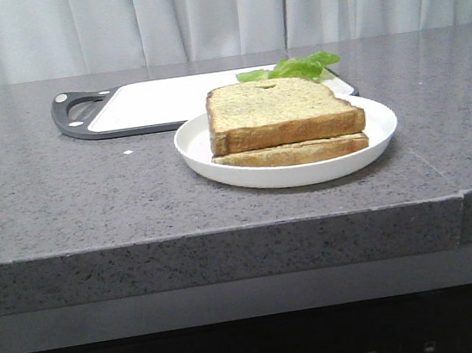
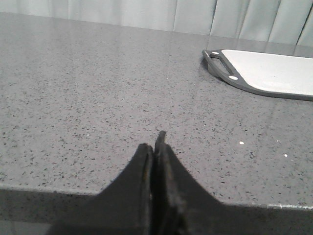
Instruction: Left arm grabs bread, right arm adds lettuce
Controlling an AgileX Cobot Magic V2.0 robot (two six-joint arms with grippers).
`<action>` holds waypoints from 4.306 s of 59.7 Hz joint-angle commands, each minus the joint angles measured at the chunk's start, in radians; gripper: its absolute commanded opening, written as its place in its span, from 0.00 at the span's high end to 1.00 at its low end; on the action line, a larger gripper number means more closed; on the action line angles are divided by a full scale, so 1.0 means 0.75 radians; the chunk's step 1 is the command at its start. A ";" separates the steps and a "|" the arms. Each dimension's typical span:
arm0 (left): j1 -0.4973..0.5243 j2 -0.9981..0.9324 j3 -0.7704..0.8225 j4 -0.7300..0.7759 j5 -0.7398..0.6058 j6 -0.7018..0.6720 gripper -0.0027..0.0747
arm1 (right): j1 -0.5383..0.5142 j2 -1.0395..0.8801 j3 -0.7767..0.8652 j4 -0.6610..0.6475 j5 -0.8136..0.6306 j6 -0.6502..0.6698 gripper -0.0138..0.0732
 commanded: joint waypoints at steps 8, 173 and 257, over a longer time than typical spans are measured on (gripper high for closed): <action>0.002 -0.024 0.006 -0.011 -0.111 -0.009 0.99 | -0.007 -0.029 -0.002 -0.003 -0.099 -0.011 0.91; -0.885 2.115 -1.742 -0.439 0.431 0.097 0.14 | -0.007 0.477 -0.707 -0.032 0.134 -0.012 0.32; -0.888 2.261 -1.781 -0.433 0.401 0.097 0.99 | -0.007 0.477 -0.707 -0.046 0.136 -0.012 0.32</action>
